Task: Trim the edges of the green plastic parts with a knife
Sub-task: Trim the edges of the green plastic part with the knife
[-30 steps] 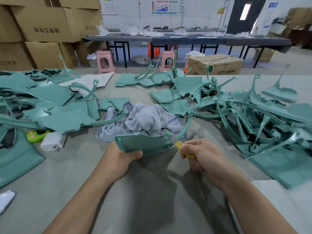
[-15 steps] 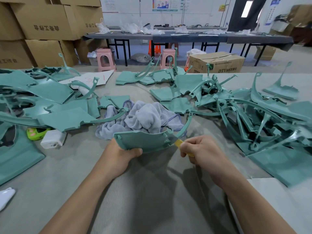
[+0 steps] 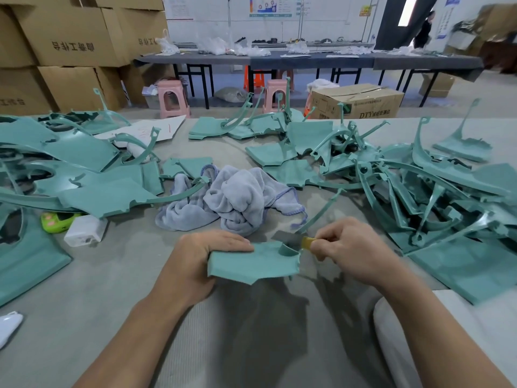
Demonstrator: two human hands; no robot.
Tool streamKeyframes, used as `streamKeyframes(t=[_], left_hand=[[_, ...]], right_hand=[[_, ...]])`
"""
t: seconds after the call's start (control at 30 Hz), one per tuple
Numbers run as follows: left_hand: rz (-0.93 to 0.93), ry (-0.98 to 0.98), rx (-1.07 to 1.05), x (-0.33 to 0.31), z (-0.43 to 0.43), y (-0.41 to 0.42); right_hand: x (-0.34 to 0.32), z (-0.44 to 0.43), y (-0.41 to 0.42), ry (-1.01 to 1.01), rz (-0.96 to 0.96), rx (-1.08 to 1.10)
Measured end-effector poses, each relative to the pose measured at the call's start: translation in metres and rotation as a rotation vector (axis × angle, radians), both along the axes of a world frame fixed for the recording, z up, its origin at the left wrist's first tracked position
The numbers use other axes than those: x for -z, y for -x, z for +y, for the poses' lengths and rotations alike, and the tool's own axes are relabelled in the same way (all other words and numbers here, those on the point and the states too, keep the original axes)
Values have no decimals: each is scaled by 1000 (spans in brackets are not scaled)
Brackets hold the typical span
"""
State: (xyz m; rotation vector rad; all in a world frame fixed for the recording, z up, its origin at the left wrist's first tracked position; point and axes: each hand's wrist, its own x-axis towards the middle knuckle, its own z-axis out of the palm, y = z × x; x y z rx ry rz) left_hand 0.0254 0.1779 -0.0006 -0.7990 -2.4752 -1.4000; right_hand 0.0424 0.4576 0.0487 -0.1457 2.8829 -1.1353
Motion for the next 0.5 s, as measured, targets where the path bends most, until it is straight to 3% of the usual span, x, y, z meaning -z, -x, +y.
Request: streamKeyframes(t=[0.07,0.13,0.2,0.33,0.4,0.5], left_hand=[[-85,-83,2,0,0,2],[-159,-167,6,-2,4,-1],[-115,-138,1,-5,6,-3],[-61,-47,-26,-3,6,-1],[-80,20,3,-3,5,-5],[-20,-48,-15,-10,11,-8]], right_hand=[[-1,-2,-2,100,-14,-60],[0,-6,-2,40,12,-92],[2,-5,1,-34,67,-49],[-1,2,0,142,-26,-103],[-3,3,0,92,-71,-156],[1,3,3,27,-18,-90]])
